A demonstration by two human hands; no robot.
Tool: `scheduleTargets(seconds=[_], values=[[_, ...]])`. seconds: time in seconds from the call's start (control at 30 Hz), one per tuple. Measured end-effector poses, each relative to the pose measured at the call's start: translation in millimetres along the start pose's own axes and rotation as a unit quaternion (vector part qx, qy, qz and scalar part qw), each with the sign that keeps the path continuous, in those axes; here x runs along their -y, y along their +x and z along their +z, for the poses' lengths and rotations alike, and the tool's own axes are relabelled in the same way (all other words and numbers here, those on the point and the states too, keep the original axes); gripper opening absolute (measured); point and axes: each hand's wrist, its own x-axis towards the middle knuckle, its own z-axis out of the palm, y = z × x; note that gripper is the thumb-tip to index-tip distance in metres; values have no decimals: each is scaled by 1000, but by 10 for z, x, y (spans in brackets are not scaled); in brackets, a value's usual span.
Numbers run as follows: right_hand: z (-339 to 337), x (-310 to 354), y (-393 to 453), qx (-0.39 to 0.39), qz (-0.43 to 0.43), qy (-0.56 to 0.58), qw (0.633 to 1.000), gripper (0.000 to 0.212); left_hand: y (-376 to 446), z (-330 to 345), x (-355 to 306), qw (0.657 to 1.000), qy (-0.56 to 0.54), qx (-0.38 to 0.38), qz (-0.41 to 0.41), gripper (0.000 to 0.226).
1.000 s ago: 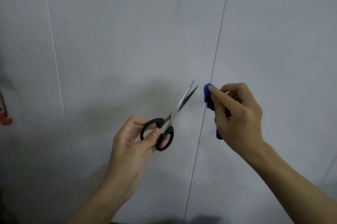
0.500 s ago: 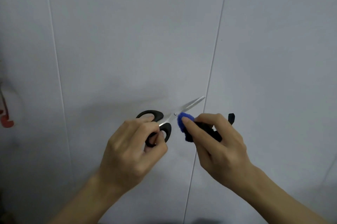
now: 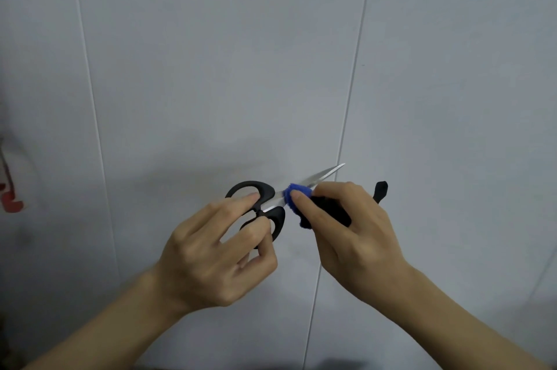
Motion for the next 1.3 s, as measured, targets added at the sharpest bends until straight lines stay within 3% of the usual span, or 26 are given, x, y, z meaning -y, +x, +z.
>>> scheduleTargets(seconds=[0.2, 0.4, 0.5, 0.6, 0.73, 1.13, 1.3], values=[[32, -147, -10, 11, 65, -11, 998, 26, -22, -23, 13, 1000, 7, 0, 0, 25], [54, -369, 0, 23, 157, -23, 987, 21, -102, -39, 29, 1000, 4, 30, -8, 33], [-3, -222, 24, 9, 133, -8, 991, 22, -81, -42, 33, 999, 12, 36, -4, 22], [-41, 69, 78, 51, 149, 65, 985, 44, -56, -48, 24, 999, 5, 33, -2, 19], [11, 228, 70, 34, 43, 9, 998, 24, -34, -79, 1, 1000, -6, 22, -9, 17], [38, -235, 19, 50, 170, -8, 984, 23, -89, -77, 3, 999, -27, -6, 18, 25], [-105, 117, 136, 59, 44, 24, 997, 24, -76, -42, -15, 999, -22, 9, 21, 23]])
